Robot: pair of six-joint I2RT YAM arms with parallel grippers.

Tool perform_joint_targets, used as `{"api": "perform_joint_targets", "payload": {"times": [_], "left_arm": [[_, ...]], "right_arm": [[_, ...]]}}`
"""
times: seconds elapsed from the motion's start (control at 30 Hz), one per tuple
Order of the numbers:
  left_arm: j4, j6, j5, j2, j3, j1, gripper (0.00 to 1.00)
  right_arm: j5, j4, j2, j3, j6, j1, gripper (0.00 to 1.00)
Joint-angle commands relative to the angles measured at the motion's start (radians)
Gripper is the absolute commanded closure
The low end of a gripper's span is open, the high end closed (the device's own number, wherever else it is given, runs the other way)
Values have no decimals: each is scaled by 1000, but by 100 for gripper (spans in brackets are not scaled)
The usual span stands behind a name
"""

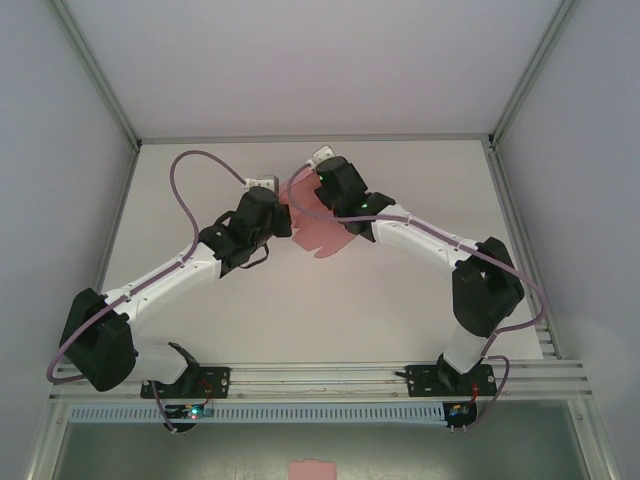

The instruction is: Assemble paper box

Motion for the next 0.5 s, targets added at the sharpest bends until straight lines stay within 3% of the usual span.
{"api": "perform_joint_targets", "payload": {"times": [0.0, 0.07, 0.13, 0.23, 0.3, 0.4, 0.47], "left_arm": [[-66, 3, 1, -86, 38, -25, 100], [-61, 2, 2, -84, 34, -25, 100], [-65, 1, 6, -81, 38, -26, 100], [-63, -8, 7, -83, 31, -27, 100], [-62, -17, 6, -86, 28, -26, 100], [-58, -24, 13, -86, 23, -27, 100], [-60, -22, -1, -83, 22, -26, 100]], "right_arm": [[550, 15, 74, -6, -95, -105, 100], [409, 34, 47, -33, -51, -107, 100], [130, 7, -6, -50, 71, -136, 100], [-355, 247, -105, -187, 138, -188, 100], [-605, 410, -141, -256, 185, -208, 100], [-907, 530, -153, -283, 245, -227, 100], [-1021, 510, -155, -264, 270, -227, 92]]}}
